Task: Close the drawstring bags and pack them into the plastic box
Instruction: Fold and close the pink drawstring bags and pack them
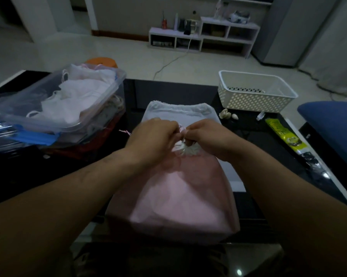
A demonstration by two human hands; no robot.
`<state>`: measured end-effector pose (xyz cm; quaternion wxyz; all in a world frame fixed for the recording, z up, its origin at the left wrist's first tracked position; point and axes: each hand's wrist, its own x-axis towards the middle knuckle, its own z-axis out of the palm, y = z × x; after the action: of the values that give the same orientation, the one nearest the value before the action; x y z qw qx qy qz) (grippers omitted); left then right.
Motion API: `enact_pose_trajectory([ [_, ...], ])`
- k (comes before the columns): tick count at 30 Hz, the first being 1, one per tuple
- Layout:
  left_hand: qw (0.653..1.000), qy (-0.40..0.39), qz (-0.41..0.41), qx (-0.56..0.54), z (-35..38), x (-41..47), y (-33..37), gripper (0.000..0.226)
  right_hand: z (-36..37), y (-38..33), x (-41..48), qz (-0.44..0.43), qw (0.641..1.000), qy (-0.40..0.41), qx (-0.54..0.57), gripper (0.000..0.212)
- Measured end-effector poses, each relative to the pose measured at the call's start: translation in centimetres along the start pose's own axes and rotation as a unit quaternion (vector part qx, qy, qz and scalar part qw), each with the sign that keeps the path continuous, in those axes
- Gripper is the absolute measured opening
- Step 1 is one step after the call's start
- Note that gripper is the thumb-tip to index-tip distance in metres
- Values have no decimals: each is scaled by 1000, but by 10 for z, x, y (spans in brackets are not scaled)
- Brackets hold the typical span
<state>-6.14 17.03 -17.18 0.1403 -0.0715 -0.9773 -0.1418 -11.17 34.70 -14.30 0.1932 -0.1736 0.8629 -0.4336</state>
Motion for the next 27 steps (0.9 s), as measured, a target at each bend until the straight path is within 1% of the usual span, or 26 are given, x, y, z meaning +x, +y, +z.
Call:
enact_pose_trajectory([
  [1, 998, 32, 13, 46, -1, 1, 1, 31, -1, 1, 0, 1, 1000, 9, -3, 34],
  [2, 996, 54, 9, 65, -4, 2, 3, 33, -1, 0, 0, 4, 1000, 21, -1, 33],
  [4, 997, 52, -24, 47, -7, 3, 7, 33, -4, 1, 2, 8, 999, 51, 16, 28],
  [5, 998, 33, -49, 18, -10, 3, 10, 32, -5, 2, 2, 7, 998, 62, 25, 25],
  [6, 997, 1, -73, -37, -13, 4, 12, 31, -5, 2, 3, 5, 997, 67, 29, 23],
  [7, 987, -34, -93, -127, -16, 7, 15, 30, -5, 2, 4, 2, 997, 68, 32, 22],
  [8, 961, -78, -121, -236, -18, 9, 17, 31, -5, 3, 3, 0, 997, 66, 37, 21],
  [9, 926, -118, -151, -325, -20, 10, 19, 33, -5, 2, 3, -3, 997, 62, 43, 20],
  [10, 900, -144, -171, -375, -21, 9, 19, 36, -4, 2, 4, -6, 997, 59, 48, 20],
  [11, 895, -152, -174, -382, -21, 10, 16, 40, -3, 2, 4, -8, 997, 56, 46, 20],
  [13, 916, -138, -168, -336, -18, 10, 11, 46, -3, 2, 3, -4, 998, 53, 42, 18],
  [14, 924, -127, -164, -322, -16, 10, 8, 45, -3, 1, 3, -1, 998, 50, 42, 17],
  [19, 923, -87, -125, -353, -3, 8, 5, 18, -5, 4, 4, 4, 997, 41, 61, 15],
  [22, 935, -48, -102, -335, 4, 7, 1, 20, -6, 7, 5, -5, 996, 37, 85, 13],
  [23, 935, -42, -97, -339, 5, 7, 1, 21, -7, 8, 5, -8, 996, 36, 83, 12],
  [27, 919, -63, -105, -374, 8, 5, 1, 14, -9, 11, 6, -18, 997, 35, 74, 11],
])
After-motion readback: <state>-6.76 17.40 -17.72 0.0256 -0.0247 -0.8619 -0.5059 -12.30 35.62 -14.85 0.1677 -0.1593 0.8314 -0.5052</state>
